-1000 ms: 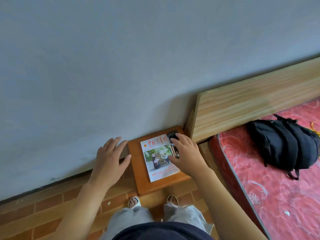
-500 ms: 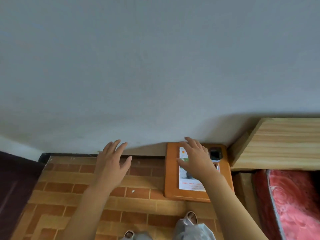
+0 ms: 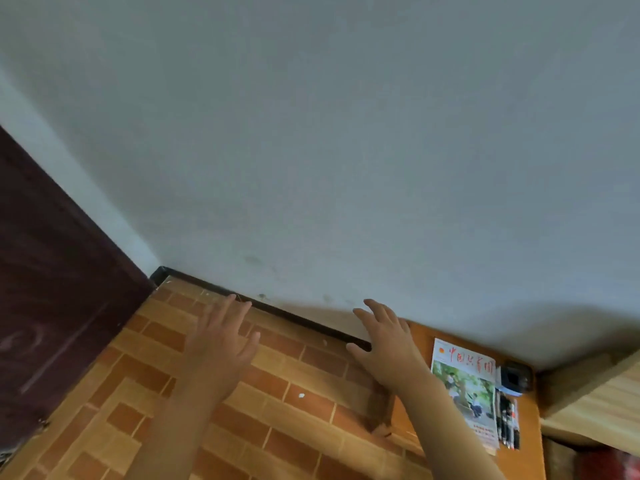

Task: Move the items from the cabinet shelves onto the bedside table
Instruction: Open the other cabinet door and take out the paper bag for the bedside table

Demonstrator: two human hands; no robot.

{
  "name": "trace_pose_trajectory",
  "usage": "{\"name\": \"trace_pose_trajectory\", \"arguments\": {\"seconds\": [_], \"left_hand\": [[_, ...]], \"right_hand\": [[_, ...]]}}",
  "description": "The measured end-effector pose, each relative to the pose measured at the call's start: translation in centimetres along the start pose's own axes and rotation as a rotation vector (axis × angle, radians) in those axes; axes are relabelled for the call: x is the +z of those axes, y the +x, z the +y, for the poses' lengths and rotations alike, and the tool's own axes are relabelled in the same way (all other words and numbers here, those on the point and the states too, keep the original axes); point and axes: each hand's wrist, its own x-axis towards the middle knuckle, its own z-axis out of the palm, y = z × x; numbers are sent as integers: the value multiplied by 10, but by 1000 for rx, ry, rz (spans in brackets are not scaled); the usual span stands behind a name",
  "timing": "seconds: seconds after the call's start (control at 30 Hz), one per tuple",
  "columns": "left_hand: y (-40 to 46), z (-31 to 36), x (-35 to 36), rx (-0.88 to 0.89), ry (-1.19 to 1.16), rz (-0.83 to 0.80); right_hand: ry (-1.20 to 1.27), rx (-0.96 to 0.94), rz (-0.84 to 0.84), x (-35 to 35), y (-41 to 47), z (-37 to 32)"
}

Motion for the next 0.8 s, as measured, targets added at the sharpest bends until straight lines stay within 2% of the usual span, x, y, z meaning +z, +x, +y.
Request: {"name": "trace_pose_trajectory", "arguments": {"seconds": [0.23,0.47,0.8], "left_hand": [[-41,-148,-39,-136,22,42],[-109,-273,-81,-382,7,137],[-196,-368,-109,-801,9,270]], "right_hand": [[-33,-148,-64,60,35,-150],[-38,-387,-102,97,68,-294],[-122,-822,-265,141,111,-476]]}}
